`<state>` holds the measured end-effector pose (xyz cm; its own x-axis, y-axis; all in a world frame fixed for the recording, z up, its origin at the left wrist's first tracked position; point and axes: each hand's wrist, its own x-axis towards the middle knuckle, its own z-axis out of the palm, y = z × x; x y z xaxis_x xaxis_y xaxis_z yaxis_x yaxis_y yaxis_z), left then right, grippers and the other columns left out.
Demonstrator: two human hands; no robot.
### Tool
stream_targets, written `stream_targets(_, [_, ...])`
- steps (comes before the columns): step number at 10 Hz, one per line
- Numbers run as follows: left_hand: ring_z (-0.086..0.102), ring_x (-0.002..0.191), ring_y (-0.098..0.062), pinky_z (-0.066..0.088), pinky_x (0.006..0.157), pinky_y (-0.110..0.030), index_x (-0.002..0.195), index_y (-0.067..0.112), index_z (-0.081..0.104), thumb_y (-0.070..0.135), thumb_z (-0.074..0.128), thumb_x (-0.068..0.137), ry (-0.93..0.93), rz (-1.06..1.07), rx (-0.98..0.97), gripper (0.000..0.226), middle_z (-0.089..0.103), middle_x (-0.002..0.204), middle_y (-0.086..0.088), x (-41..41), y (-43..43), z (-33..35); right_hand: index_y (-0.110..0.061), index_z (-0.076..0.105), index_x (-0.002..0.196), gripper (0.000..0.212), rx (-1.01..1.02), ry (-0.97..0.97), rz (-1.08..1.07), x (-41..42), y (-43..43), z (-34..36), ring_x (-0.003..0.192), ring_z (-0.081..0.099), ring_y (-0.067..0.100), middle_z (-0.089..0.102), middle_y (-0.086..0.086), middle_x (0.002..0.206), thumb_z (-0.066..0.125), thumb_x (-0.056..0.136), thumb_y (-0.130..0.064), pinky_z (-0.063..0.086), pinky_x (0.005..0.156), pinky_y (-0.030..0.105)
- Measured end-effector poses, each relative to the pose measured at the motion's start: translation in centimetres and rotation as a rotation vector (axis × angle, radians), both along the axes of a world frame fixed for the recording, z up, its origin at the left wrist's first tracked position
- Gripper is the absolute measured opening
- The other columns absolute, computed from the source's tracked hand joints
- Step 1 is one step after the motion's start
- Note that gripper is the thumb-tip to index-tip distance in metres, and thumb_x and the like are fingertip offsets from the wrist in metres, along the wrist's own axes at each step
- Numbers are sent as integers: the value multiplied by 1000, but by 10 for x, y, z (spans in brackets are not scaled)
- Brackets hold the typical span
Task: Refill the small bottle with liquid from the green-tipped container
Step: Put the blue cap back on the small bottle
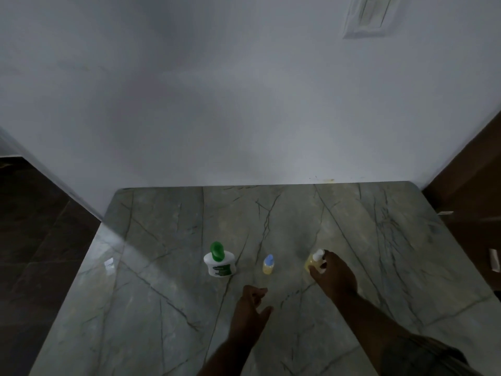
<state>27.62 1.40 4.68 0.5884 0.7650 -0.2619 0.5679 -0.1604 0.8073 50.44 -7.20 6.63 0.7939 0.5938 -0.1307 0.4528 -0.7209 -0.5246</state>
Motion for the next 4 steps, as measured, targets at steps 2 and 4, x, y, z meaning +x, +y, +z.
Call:
stream_targets(2, [62, 111, -4, 53, 97, -24, 104, 25, 49, 16, 81, 77, -2, 23, 23, 43, 63, 119, 9, -2, -1, -4, -25, 58, 119, 47, -15, 27, 29, 4, -6, -14, 94, 65, 19, 67, -3, 106, 69, 77, -45, 54, 79, 34])
stream_targets(4, [61, 108, -1, 52, 95, -24, 110, 27, 53, 27, 76, 82, -24, 31, 122, 37, 64, 118, 14, -6, -1, -10, -28, 55, 119, 47, 12, 33, 39, 8, -4, -21, 95, 64, 19, 65, -3, 108, 68, 78, -46, 53, 79, 34])
